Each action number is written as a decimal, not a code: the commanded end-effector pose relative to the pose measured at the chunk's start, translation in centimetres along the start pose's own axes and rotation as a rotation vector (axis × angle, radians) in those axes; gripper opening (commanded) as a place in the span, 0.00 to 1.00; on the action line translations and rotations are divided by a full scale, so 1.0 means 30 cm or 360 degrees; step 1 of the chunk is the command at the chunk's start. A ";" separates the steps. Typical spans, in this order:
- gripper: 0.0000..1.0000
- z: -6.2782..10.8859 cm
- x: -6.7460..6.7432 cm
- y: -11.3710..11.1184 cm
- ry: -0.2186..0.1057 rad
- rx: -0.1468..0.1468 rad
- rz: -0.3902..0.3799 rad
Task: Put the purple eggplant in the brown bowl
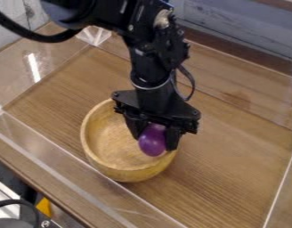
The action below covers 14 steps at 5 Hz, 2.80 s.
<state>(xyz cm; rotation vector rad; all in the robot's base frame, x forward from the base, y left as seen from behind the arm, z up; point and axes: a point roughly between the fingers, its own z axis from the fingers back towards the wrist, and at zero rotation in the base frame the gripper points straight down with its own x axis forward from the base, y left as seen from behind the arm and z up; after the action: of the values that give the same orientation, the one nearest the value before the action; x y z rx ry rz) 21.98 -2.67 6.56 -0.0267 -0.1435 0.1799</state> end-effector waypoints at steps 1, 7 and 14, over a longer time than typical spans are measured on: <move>0.00 0.006 0.002 0.022 -0.0013 0.0015 0.0008; 0.00 -0.035 -0.036 0.084 0.0050 0.0084 0.0061; 1.00 -0.045 -0.020 0.085 0.0062 0.0049 0.0142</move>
<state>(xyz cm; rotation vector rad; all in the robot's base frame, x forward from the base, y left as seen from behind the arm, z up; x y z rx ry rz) 20.08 -0.43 4.25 0.0004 -0.0593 0.2636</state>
